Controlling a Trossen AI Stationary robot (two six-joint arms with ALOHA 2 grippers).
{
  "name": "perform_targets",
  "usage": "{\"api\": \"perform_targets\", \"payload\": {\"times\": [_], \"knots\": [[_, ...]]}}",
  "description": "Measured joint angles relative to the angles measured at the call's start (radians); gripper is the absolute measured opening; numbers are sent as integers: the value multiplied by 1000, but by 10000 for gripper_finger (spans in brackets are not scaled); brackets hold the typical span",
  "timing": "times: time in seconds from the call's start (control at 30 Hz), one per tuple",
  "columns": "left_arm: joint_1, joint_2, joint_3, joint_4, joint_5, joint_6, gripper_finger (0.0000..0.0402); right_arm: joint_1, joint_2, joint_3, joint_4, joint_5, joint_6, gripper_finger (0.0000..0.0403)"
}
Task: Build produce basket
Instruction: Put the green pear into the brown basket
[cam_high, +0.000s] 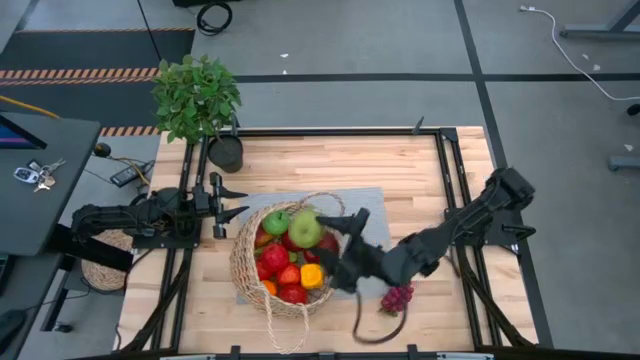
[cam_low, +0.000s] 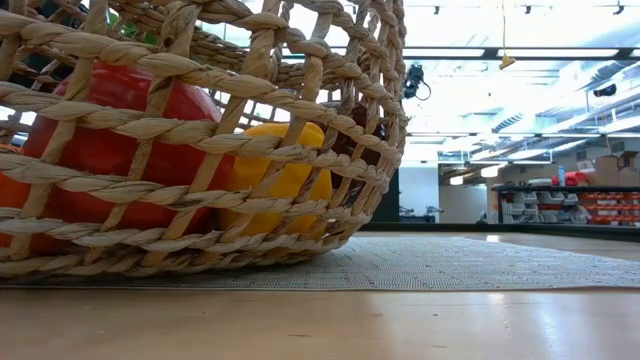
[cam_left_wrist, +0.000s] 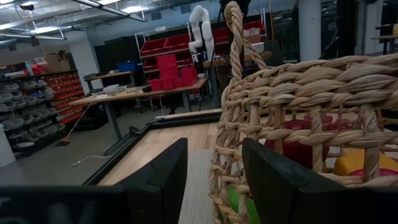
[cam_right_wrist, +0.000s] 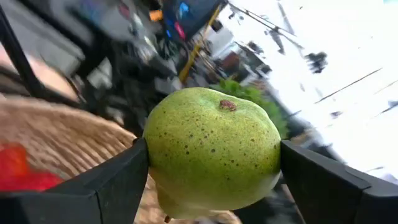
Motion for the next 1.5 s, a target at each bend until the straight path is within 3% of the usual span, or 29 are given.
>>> {"api": "perform_targets", "payload": {"times": [0.23,0.47,0.87,1.2,1.3,1.4,1.5], "knots": [[0,0,0,0,0,0,160,6,150,78,25,204,-303,348],[0,0,0,0,0,0,160,22,225,80,50,223,-519,348],[0,0,0,0,0,0,160,25,221,80,151,214,-469,348],[0,0,0,0,0,0,160,-66,221,80,0,0,-40,348],[0,0,0,0,0,0,160,-105,221,80,-104,-136,156,348],[0,0,0,0,0,0,160,-146,221,80,-223,-343,343,348],[0,0,0,0,0,0,160,-183,225,80,-327,-498,447,348]]}}
